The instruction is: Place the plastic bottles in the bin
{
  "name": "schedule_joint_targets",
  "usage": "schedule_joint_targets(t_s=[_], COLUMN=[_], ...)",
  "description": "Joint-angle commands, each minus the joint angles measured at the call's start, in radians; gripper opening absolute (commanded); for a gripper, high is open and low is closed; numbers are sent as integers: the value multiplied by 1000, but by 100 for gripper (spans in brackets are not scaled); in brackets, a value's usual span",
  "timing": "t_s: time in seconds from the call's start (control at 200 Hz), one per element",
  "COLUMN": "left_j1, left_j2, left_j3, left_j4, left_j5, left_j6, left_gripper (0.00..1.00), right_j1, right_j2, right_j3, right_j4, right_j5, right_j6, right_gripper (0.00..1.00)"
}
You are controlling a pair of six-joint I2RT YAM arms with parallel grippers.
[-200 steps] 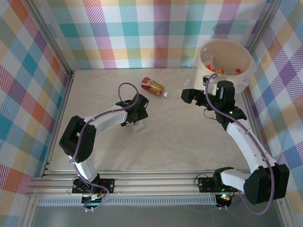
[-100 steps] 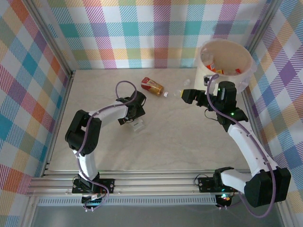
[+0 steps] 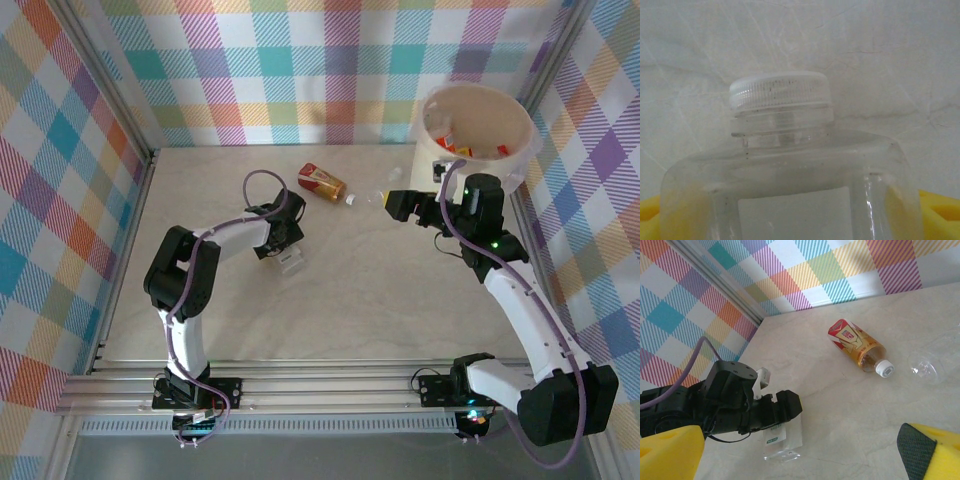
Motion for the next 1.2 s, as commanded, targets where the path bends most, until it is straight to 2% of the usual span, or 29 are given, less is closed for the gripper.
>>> schedule_joint_targets(t_s=[0.0, 0.145, 0.275, 0.615, 0.79, 1.005, 1.045, 1.115, 1.195], left_j1=[8, 4, -14, -88, -94, -96, -98, -99, -99], left_j2=[-87, -188, -269, -424, -449, -450, -449, -449, -448], left_j3=[-44, -125, -168, -219, -238, -251, -255, -261, -261], left_j4=[61, 204, 291, 502, 600, 670, 679, 693, 694], left_j5=[30, 121, 188, 289, 330, 363, 365, 368, 368], left_j6=[37, 65, 77, 72, 17, -26, -32, -41, -45], left_gripper=[78, 68, 62, 60, 60, 60, 60, 60, 60], right_j1=[7, 16, 53, 233, 344, 444, 457, 481, 484], right_j2=[-25, -28, -30, 40, 103, 200, 216, 246, 290], right_j3=[-9, -63, -118, -226, -275, -250, -248, -238, -233], right_j4=[0, 82, 162, 361, 520, 646, 678, 681, 708], right_j5=[-20, -88, -84, 65, 145, 204, 236, 365, 383], right_j6=[-11, 11, 13, 37, 39, 30, 42, 75, 103], right_gripper=[100, 100, 100, 100, 100, 100, 100, 100, 100])
